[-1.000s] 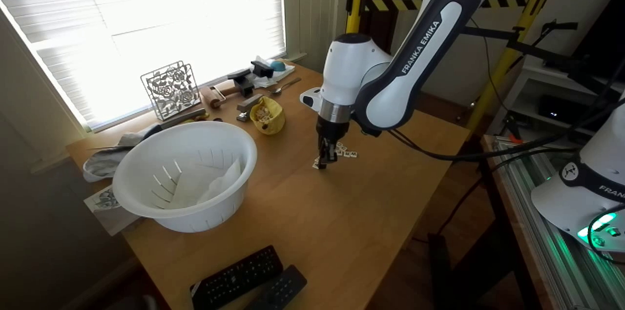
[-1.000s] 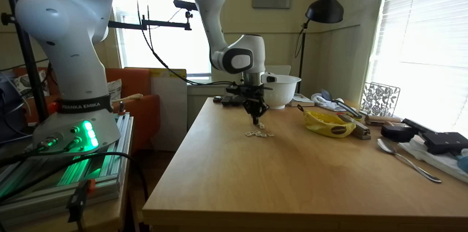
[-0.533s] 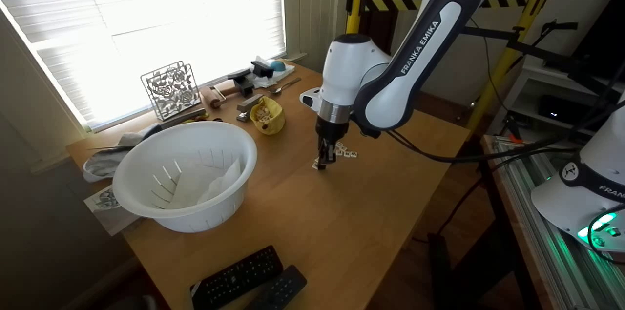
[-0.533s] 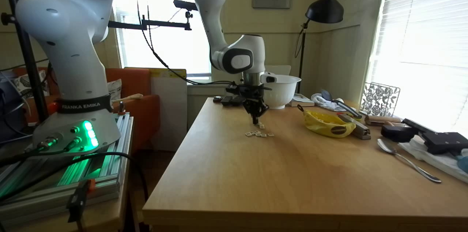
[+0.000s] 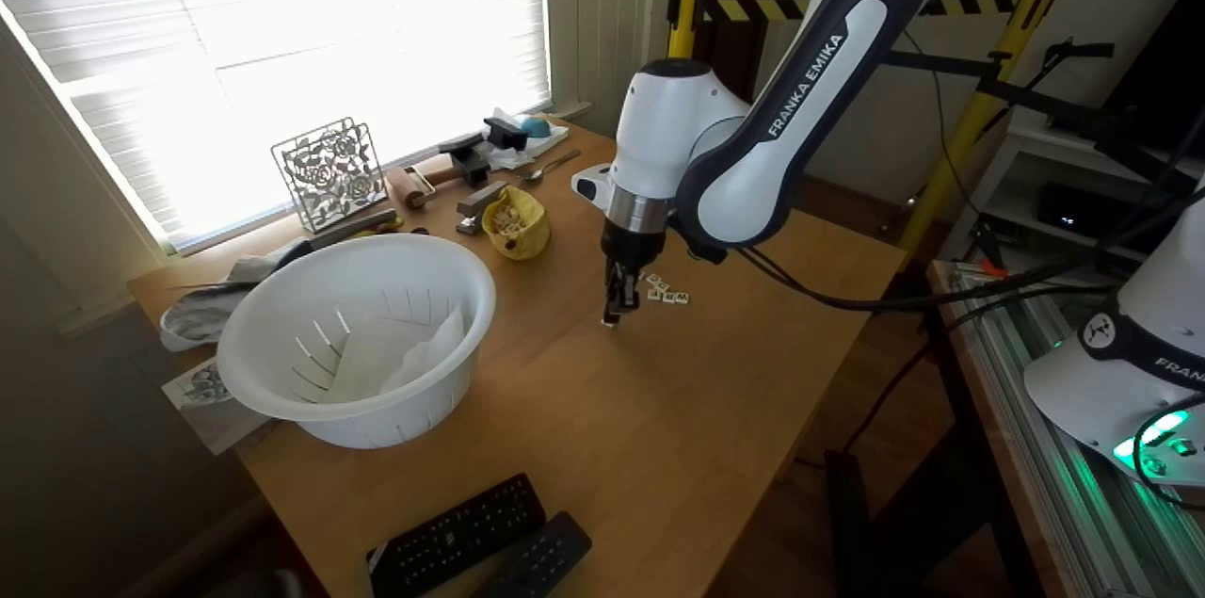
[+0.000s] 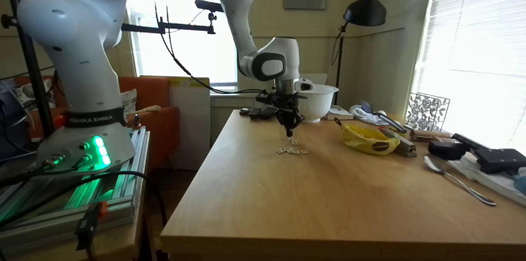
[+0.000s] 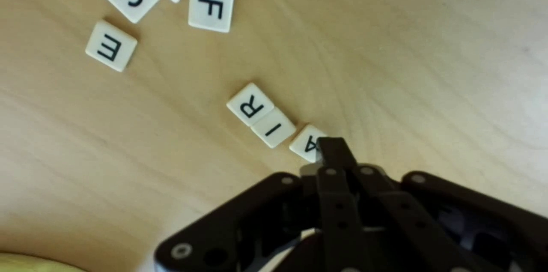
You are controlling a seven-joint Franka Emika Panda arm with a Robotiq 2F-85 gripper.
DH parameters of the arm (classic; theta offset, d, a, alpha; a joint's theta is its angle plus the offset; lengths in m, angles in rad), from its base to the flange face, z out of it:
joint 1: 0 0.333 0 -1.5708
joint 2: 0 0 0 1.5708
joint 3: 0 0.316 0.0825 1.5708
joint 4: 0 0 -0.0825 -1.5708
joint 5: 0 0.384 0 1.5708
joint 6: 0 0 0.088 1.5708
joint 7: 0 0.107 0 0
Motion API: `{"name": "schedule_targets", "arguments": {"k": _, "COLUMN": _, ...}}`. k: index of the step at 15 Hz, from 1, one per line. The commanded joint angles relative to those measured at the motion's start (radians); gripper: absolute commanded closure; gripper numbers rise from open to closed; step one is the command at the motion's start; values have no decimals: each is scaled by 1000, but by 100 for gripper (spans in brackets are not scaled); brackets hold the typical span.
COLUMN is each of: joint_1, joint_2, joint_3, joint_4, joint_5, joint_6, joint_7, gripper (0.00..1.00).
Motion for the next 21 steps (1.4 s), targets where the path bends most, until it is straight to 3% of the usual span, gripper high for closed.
{"name": "schedule_targets", "arguments": {"k": 1, "joint_1": -9, "joint_2": 0, "joint_3": 12, "joint_4": 18, "joint_5": 27, "joint_6": -21, "joint_7": -12, "gripper": 100}}
{"name": "schedule_targets", "arguments": {"k": 21, "joint_1": 8, "joint_2": 47, "joint_3": -17, "joint_4": 58, "joint_5": 40, "joint_6": -30, "joint_7": 35, "gripper": 100}}
